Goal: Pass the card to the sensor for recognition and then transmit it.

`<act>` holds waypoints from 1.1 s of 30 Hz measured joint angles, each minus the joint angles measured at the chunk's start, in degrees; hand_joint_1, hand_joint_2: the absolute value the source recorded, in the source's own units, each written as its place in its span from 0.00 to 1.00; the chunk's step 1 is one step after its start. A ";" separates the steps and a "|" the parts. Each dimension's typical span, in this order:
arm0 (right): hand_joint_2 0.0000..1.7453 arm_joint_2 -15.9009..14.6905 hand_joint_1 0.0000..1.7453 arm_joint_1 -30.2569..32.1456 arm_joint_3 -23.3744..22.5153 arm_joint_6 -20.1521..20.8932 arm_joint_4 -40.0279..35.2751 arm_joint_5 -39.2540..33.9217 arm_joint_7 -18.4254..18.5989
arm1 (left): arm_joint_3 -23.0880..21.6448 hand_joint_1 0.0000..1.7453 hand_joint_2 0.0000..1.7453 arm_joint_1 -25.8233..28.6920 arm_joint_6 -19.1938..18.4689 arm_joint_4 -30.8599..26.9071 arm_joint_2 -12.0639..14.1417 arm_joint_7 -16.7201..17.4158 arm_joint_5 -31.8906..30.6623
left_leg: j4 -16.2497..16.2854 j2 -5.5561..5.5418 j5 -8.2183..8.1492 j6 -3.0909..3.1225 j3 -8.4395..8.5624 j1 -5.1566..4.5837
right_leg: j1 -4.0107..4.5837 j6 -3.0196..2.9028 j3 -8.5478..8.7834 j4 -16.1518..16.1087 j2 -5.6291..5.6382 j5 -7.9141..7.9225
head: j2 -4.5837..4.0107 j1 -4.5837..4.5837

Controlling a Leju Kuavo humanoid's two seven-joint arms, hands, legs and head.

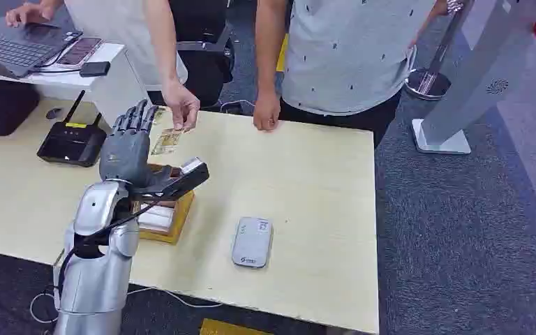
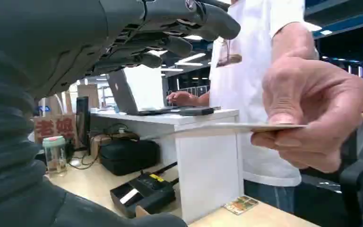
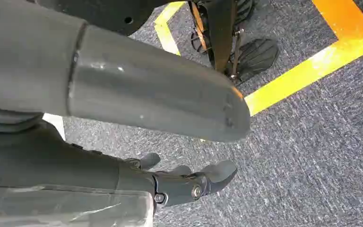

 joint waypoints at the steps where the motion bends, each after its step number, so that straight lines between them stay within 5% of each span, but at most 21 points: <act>1: 0.00 0.00 0.00 0.01 0.00 0.00 0.00 0.09 0.02 | 0.15 0.00 1.00 -0.14 -0.02 0.15 0.09 -0.07 -0.09 | 0.00 0.00 0.00 0.00 -0.01 0.00 | 0.00 0.00 -0.01 0.00 0.00 0.00 | 0.00 0.00; 12: 0.00 0.00 0.00 0.00 0.07 0.00 0.00 0.28 0.00 | 1.20 0.00 1.00 -0.80 -0.02 1.18 0.42 -0.26 -0.48 | 0.00 0.00 0.00 0.00 -0.01 0.00 | 0.00 0.00 -0.01 0.00 0.00 0.00 | 0.00 0.00; 13: 0.00 0.00 0.00 0.00 0.07 0.00 0.00 0.33 0.02 | 1.20 0.31 1.00 -0.80 -0.02 1.18 0.41 -0.26 -0.48 | 0.00 0.00 0.00 0.00 -0.01 0.00 | 0.00 0.00 -0.01 0.00 0.00 0.00 | 0.00 0.00; 14: 0.00 0.00 0.00 0.00 0.09 0.00 0.02 0.33 0.02 | 1.20 1.00 1.00 -0.80 -0.02 1.20 0.42 -0.33 -0.52 | 0.00 0.00 0.00 0.00 -0.01 0.00 | 0.00 0.00 -0.01 -0.01 0.00 0.00 | 0.00 0.00; 33: 0.00 0.00 0.00 0.00 0.09 0.15 0.02 0.42 0.00 | 1.20 1.00 1.00 -0.22 0.90 1.40 -0.15 -1.97 -0.57 | 0.00 0.00 0.00 0.00 -0.02 0.00 | 0.00 0.00 -0.01 0.00 0.00 0.00 | 0.00 0.00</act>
